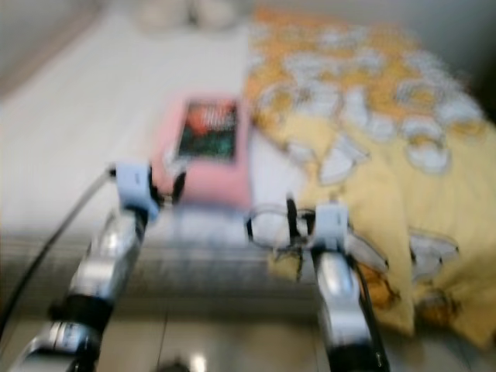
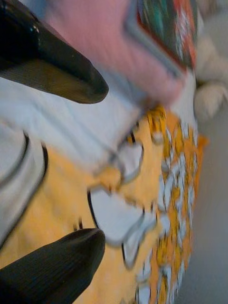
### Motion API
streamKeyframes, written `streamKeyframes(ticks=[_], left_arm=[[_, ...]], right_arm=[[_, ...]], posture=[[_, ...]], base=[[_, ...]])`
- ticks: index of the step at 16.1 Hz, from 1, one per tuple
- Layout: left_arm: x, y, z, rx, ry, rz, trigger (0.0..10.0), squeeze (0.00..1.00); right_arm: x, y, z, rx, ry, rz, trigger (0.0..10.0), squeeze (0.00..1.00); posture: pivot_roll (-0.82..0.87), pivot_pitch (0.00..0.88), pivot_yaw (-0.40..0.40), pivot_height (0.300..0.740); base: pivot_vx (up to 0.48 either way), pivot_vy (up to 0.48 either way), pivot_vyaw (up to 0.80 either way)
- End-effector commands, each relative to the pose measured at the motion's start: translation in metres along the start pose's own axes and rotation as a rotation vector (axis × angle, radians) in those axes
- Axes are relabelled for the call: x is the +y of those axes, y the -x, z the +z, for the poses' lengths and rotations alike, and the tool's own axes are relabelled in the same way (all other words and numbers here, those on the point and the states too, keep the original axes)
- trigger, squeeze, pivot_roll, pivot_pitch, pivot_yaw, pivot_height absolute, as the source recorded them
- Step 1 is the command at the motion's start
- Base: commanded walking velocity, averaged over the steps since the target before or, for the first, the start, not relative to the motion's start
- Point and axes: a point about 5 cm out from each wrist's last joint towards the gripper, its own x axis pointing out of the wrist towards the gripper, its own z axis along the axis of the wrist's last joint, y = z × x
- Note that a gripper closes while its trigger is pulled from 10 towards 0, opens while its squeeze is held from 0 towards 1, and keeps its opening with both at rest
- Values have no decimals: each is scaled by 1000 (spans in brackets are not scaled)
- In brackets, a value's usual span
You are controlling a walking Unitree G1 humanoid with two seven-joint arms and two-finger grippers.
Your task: Clean up the room
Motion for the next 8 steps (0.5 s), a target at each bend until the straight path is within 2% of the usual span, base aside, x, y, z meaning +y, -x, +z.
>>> streamKeyframes(ticks=[1, 3, 5, 6, 7, 8], left_arm=[[-12, -3, 5, -21, 4, -39, 10000, 0], [-9, -4, 6, -23, 1, -24, 10000, 0], [0, -6, 5, -4, 18, 54, 10000, 0], [9, -6, 3, 17, 41, 124, 10000, 0], [10, -6, 3, 17, 49, 134, 10000, 0], [11, -6, 6, 0, 21, 139, 10000, 0]], right_arm=[[-11, 2, -3, 13, 8, -37, 10000, 0], [-12, 1, -2, 10, 11, -38, 10000, 0], [-13, 0, -1, 8, 11, -41, 10000, 0], [-13, 0, 0, 15, 37, -24, 10000, 0], [-12, 0, 1, 4, 35, -21, 10000, 0], [-11, 0, 3, -3, 29, -16, 10000, 0]], posture=[[63, 0, 16, 740], [64, 0, 15, 740], [62, 0, 15, 740], [60, 0, 16, 740], [60, 0, 16, 740], [59, 0, 14, 740]], base=[[480, 0, 0], [480, 0, 0], [476, 0, 0], [442, 0, 513], [442, 0, 513], [435, 0, 587]])
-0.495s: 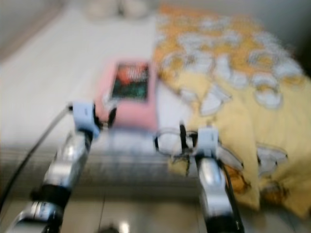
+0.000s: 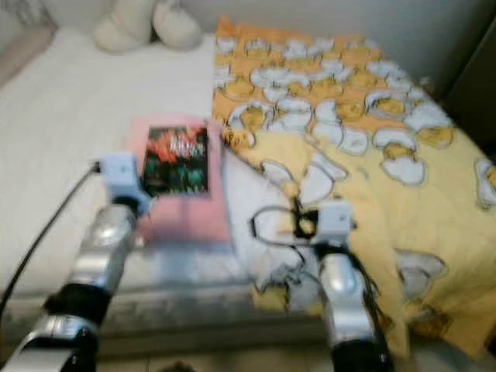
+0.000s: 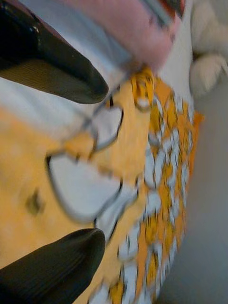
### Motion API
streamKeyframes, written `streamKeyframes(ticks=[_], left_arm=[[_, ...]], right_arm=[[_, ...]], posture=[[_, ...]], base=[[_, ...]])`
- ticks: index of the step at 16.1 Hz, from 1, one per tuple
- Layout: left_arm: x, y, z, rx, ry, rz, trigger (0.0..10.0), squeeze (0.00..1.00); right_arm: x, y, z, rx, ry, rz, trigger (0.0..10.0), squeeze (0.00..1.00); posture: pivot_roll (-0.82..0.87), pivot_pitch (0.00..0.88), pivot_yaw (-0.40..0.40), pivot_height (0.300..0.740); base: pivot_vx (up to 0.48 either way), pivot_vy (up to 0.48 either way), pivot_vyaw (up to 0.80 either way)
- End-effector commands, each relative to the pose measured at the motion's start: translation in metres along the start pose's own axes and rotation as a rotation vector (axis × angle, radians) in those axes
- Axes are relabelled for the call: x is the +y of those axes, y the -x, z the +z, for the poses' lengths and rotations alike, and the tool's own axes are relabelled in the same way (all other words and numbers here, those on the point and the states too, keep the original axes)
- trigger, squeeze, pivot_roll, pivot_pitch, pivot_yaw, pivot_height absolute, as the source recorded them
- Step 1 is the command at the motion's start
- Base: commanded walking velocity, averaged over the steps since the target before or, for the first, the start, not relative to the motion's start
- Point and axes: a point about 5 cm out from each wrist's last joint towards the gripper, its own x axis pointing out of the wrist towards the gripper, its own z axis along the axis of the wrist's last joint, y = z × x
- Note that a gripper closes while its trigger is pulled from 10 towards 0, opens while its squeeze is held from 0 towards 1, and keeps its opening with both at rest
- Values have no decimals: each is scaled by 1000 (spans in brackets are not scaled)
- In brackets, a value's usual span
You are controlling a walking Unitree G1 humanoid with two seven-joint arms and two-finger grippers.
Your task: Clean up the room
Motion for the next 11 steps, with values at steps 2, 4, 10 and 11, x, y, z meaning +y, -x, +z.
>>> streamKeyframes(ticks=[2, 4, 10, 11], left_arm=[[-14, -2, 5, -19, -21, -41, 10000, 0], [-23, -12, 16, -37, 7, -109, 10000, 0], [-41, -40, 28, 10, -64, -170, 10000, 0], [-40, -43, 31, 4, -55, -162, 10000, 0]], right_arm=[[-7, 0, 5, -19, -1, -14, 10000, 0], [-10, 2, 2, 5, -4, -36, 10000, 0], [-13, 20, -3, 29, 20, -32, 10000, 0], [-15, 23, -3, 33, 24, -36, 10000, 0]], posture=[[60, 0, 9, 740], [65, 0, -3, 740], [16, 0, -23, 740], [5, 0, -25, 740]], base=[[0, 0, 553], [0, 0, 228], [0, 0, 0], [0, 0, 0]])
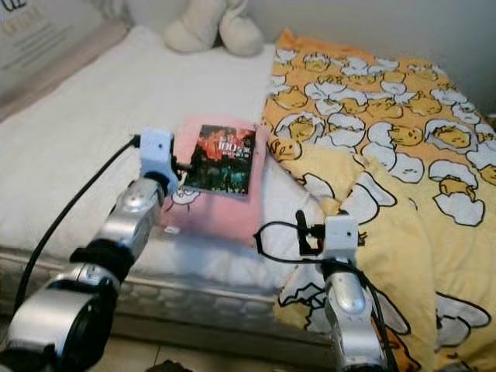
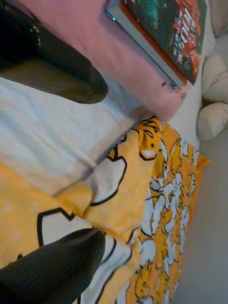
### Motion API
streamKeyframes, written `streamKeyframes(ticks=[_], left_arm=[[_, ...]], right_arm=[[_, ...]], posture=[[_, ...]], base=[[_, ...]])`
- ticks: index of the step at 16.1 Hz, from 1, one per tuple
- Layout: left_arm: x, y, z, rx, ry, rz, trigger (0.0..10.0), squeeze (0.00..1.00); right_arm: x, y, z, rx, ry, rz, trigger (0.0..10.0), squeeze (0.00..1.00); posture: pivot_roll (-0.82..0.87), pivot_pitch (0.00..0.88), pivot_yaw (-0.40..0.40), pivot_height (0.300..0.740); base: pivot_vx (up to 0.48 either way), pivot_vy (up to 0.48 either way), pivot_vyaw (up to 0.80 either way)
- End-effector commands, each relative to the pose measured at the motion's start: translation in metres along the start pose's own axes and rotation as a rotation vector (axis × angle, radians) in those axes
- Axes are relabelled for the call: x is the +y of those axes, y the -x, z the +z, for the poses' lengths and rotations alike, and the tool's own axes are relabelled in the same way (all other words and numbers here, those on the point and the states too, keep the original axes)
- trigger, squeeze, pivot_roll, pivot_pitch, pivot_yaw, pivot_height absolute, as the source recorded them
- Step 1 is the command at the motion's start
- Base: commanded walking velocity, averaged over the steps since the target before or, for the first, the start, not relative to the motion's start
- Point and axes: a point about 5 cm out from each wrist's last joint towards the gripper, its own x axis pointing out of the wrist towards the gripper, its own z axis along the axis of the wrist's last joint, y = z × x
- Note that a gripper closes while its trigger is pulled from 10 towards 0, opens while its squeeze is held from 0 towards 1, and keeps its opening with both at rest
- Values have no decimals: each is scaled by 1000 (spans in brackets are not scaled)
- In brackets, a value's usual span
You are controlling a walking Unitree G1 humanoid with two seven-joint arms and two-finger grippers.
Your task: Clean up the room
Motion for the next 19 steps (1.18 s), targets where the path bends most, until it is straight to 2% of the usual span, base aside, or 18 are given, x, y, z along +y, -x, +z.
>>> streamKeyframes(ticks=[1, 5, 6, 8, 10, 14, 16, 18, 19], left_arm=[[0, -4, 5, -14, -14, 19, 10000, 0], [12, -2, -5, 23, -51, 113, 10000, 0], [15, 0, -12, 52, -34, 132, 10000, 0], [13, 2, -18, 72, -13, 123, 10000, 0], [12, 2, -19, 75, -7, 119, 10000, 0], [-4, 3, -25, 87, -55, 51, 10000, 0], [-7, 9, -41, 160, -71, 56, 10000, 0], [-8, 13, -50, 201, -38, 62, 10000, 0], [-12, 13, -51, 202, -14, 37, 0, 0]], right_arm=[[-9, 5, 5, -6, 20, -20, 10000, 0], [-16, 34, 11, -6, 52, -2, 10000, 0], [-15, 48, 11, 9, 70, 23, 10000, 0], [-15, 63, 10, 36, 75, 32, 10000, 0], [-14, 71, 10, 52, 77, 36, 10000, 0], [-11, 85, 10, 99, 71, 41, 10000, 0], [-9, 87, 10, 116, 70, 43, 10000, 0], [-9, 88, 10, 120, 70, 44, 10000, 0], [-9, 88, 11, 126, 69, 45, 10000, 0]], posture=[[-29, 0, -29, 740], [-101, 74, -49, 740], [-129, 105, -61, 740], [-145, 125, -67, 740], [-153, 136, -69, 740], [-169, 160, -68, 740], [-167, 161, -66, 740], [-169, 164, -66, 740], [-169, 164, -68, 740]], base=[[0, 0, 0], [0, 0, 0], [0, 0, 0], [0, 0, 0], [0, 0, 0], [0, 0, 0], [0, 0, 0], [0, 0, 0], [0, 0, 0]])
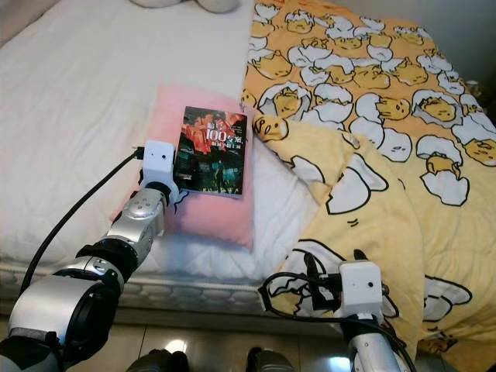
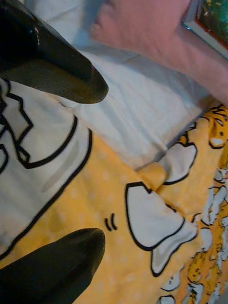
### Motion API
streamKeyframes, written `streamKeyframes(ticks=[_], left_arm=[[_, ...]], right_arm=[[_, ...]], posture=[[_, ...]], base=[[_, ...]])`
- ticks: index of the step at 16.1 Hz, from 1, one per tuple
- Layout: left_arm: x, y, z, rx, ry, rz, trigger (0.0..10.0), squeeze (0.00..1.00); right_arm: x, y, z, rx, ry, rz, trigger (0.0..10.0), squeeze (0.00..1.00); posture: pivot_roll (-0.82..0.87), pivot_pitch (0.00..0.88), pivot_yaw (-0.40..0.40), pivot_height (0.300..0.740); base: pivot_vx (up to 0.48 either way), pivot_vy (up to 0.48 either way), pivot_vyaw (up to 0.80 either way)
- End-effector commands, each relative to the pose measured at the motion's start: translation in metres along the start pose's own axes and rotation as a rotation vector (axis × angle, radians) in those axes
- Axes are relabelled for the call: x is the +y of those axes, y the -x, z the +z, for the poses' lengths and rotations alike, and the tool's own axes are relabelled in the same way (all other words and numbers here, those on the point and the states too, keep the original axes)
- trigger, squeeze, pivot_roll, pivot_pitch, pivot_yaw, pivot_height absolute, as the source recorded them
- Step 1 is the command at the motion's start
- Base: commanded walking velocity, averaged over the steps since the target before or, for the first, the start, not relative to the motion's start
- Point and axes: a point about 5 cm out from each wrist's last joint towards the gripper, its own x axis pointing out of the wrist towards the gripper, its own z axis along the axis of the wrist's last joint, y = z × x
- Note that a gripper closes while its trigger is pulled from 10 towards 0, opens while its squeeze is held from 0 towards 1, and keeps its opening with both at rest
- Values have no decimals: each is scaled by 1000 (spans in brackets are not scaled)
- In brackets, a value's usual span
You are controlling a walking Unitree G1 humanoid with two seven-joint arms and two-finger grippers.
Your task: Clean up the room
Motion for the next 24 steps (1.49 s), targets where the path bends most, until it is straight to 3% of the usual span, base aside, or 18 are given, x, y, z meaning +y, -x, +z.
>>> streamKeyframes(ticks=[1, 2, 4, 5, 7, 9, 12, 13, 14, 15, 16, 18, 19, 20, 21, 22, 24], left_arm=[[-9, 6, -20, 84, 17, -41, 0, 0], [-12, 5, -16, 57, 9, -61, 0, 0], [-19, 5, -8, -29, -125, -95, 0, 0], [-16, 8, -6, -87, -237, -68, 10000, 0], [-13, 10, -3, -155, -285, -37, 10000, 0], [-14, 12, 0, -204, -277, -35, 10000, 0], [-28, 16, -14, -140, -187, -97, 10000, 0], [-42, 19, -21, -90, -142, -189, 10000, 0], [-50, 20, -23, -80, -155, -248, 9333, 0], [-55, 21, -27, -54, -173, -290, 2314, 0], [-60, 23, -33, -4, -197, -333, 0, 0], [-60, 23, -41, 77, -181, -351, 0, 0], [-57, 23, -48, 167, -81, -335, 0, 0], [-56, 23, -51, 209, -11, -329, 0, 0], [-55, 23, -51, 219, 6, -329, 0, 0], [-56, 23, -54, 261, 104, -325, 0, 0], [-59, 23, -54, 277, 152, -334, 0, 0]], right_arm=[[-2, 3, 3, 0, 18, -5, 10000, 0], [-2, 3, 3, 3, 19, -4, 10000, 0], [-1, 1, 0, 16, 21, -3, 10000, 0], [1, -1, -1, 20, 20, -1, 10000, 0], [3, -3, -1, 21, 18, 3, 10000, 0], [3, -5, -2, 22, 18, 3, 10000, 0], [3, -6, -2, 20, 22, 5, 10000, 0], [3, -7, -2, 20, 21, 2, 10000, 0], [2, -7, -3, 21, 20, 0, 10000, 0], [2, -7, -4, 25, 18, -2, 10000, 0], [3, -6, -5, 27, 17, -3, 10000, 0], [3, -8, -5, 29, 15, -5, 10000, 0], [3, -9, -5, 29, 13, -7, 10000, 0], [3, -9, -5, 28, 12, -9, 10000, 0], [3, -10, -5, 28, 11, -9, 10000, 0], [4, -9, -5, 30, 9, -11, 10000, 0], [4, -8, -6, 33, 8, -11, 10000, 0]], posture=[[-169, 164, -68, 740], [-169, 164, -68, 740], [-150, 154, -57, 740], [-143, 144, -52, 740], [-138, 131, -48, 740], [-134, 126, -49, 740], [-133, 116, -51, 740], [-134, 121, -51, 740], [-134, 121, -51, 740], [-133, 122, -50, 740], [-135, 122, -49, 740], [-134, 121, -48, 740], [-136, 121, -45, 740], [-137, 123, -44, 740], [-136, 122, -43, 740], [-134, 124, -42, 740], [-135, 125, -44, 740]], base=[[0, 0, 0], [0, 0, 0], [0, 0, 0], [0, 0, 0], [0, 0, 0], [0, 0, 0], [0, 0, 0], [0, 0, 0], [0, 0, 0], [0, 0, 0], [0, 0, 0], [0, 0, 0], [0, 0, 0], [0, 0, 0], [0, 0, 0], [0, 0, 0], [0, 0, 0]])
